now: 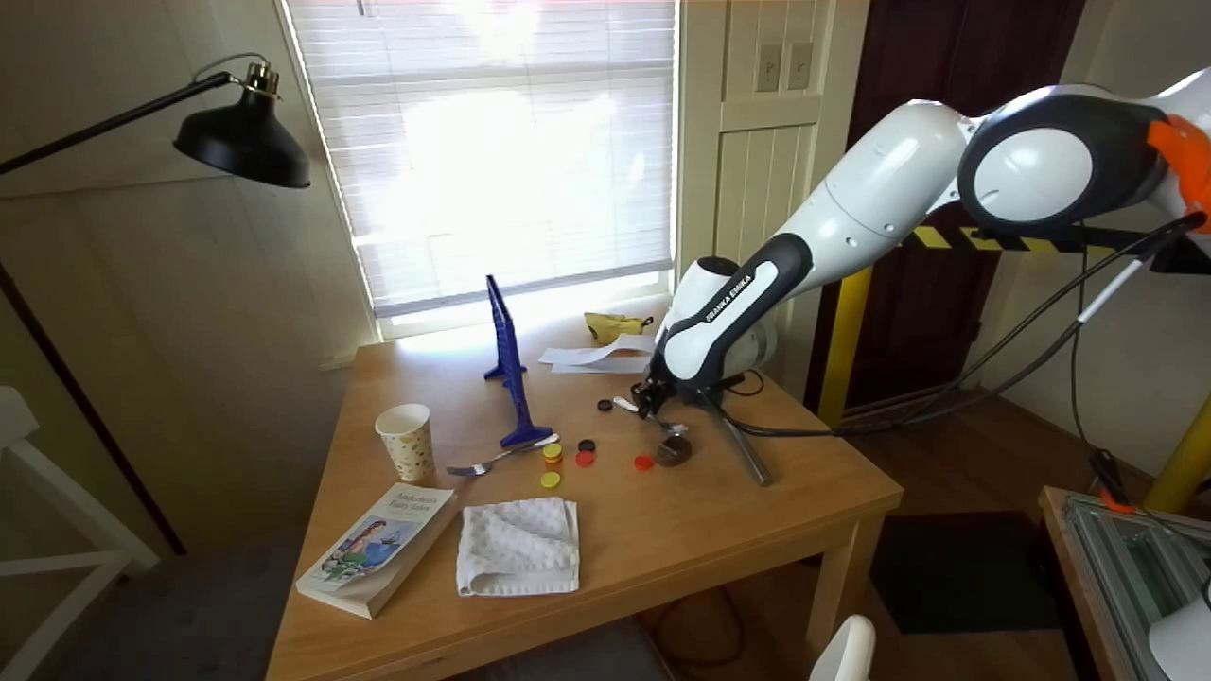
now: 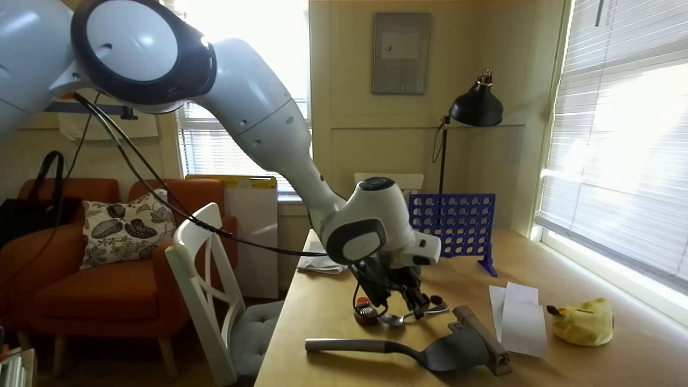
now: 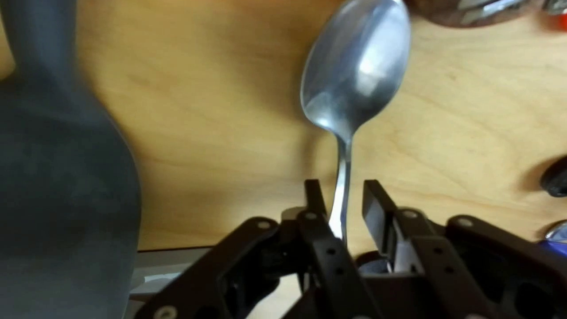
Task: Use the silver spoon to move one orange chip.
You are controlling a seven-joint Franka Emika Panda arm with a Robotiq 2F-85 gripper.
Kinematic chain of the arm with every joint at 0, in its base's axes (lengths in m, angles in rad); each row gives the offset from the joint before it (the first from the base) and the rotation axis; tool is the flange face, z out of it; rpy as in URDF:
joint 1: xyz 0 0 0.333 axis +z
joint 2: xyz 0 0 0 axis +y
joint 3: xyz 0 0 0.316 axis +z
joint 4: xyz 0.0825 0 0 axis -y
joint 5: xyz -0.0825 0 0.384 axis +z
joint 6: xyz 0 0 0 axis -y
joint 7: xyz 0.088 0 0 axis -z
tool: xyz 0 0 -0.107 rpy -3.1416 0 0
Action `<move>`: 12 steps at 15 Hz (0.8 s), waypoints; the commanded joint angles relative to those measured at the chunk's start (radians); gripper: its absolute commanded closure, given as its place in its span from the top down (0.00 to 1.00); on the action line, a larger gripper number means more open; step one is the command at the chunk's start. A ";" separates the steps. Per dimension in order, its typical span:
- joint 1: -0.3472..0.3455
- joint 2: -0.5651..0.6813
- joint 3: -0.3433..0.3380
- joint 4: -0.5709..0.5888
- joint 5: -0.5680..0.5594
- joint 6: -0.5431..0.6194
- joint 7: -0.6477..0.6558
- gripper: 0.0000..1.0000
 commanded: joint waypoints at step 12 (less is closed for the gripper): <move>0.189 -0.416 -0.179 0.012 -0.092 -0.877 0.406 1.00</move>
